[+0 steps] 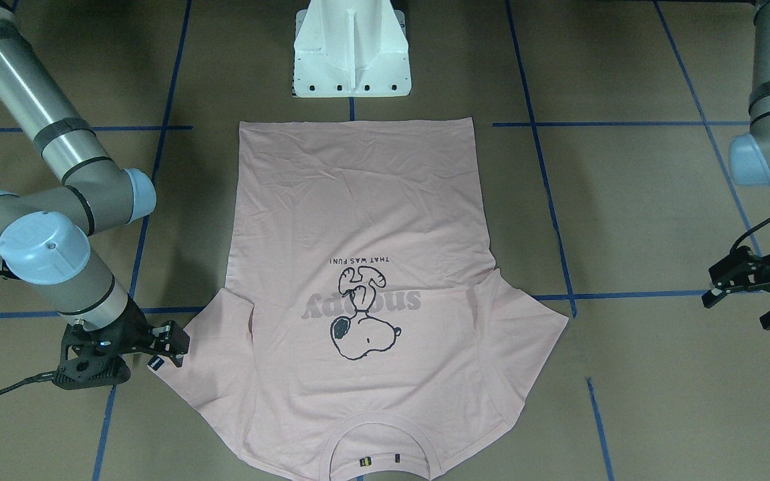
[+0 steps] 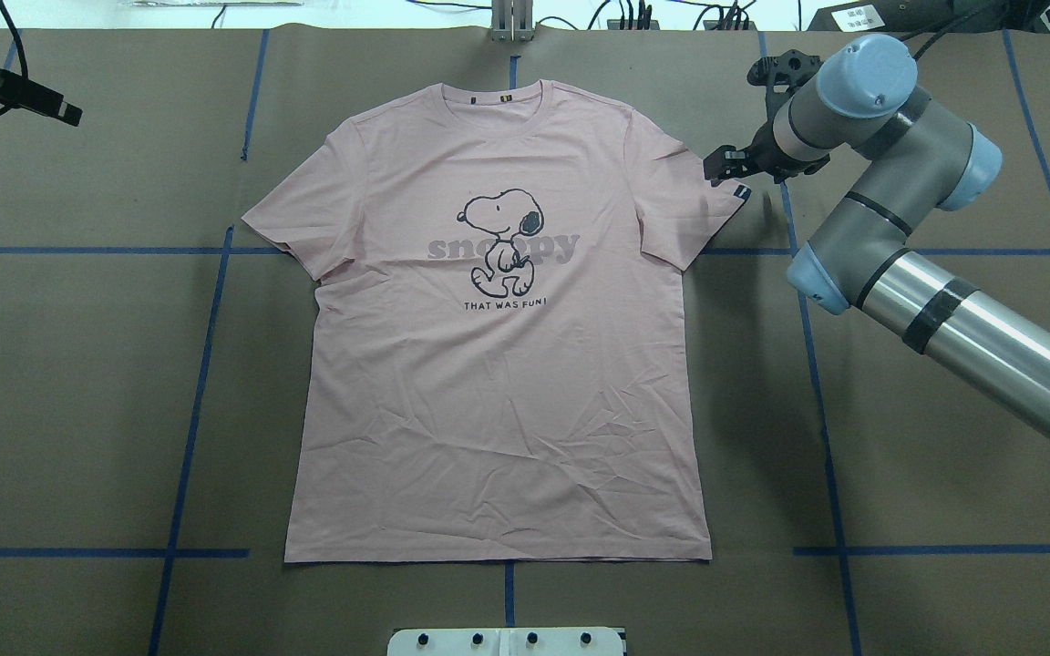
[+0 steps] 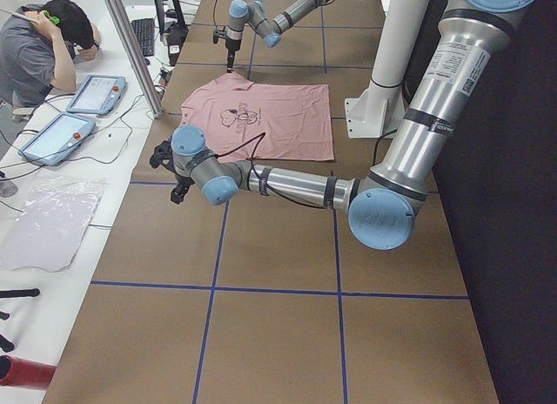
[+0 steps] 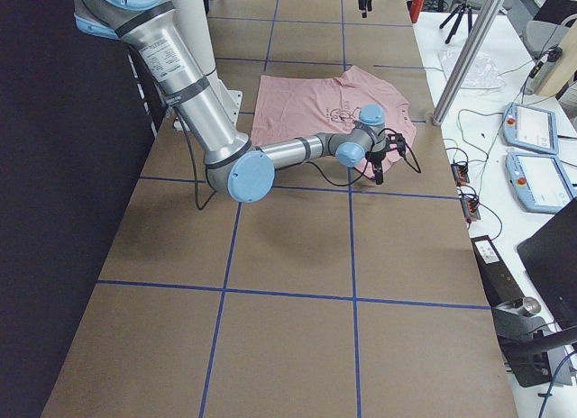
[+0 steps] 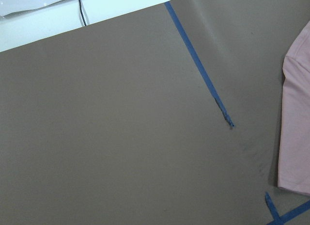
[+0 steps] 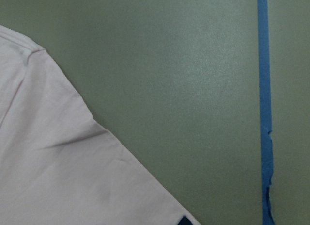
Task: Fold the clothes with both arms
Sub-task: 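Move the right gripper down to the pink shirt's sleeve nearest it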
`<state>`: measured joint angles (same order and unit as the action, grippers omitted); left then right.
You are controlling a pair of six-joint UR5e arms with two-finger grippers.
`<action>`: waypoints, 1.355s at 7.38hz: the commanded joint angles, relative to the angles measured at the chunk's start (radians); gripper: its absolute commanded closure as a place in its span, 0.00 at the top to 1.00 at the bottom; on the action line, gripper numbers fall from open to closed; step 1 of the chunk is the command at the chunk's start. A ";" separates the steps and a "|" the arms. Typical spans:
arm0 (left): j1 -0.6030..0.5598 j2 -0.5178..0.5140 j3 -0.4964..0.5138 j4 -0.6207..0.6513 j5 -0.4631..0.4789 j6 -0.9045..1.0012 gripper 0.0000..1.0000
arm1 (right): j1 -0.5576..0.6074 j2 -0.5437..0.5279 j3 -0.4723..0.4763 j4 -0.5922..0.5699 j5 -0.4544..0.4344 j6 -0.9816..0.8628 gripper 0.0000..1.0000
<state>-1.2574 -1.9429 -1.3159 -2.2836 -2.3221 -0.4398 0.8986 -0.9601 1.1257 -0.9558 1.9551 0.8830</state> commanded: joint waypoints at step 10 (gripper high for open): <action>-0.001 0.006 -0.006 -0.007 -0.006 -0.007 1.00 | -0.018 0.014 -0.009 0.005 -0.004 -0.009 0.58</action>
<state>-1.2578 -1.9376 -1.3222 -2.2890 -2.3285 -0.4465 0.8766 -0.9513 1.1141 -0.9500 1.9512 0.8749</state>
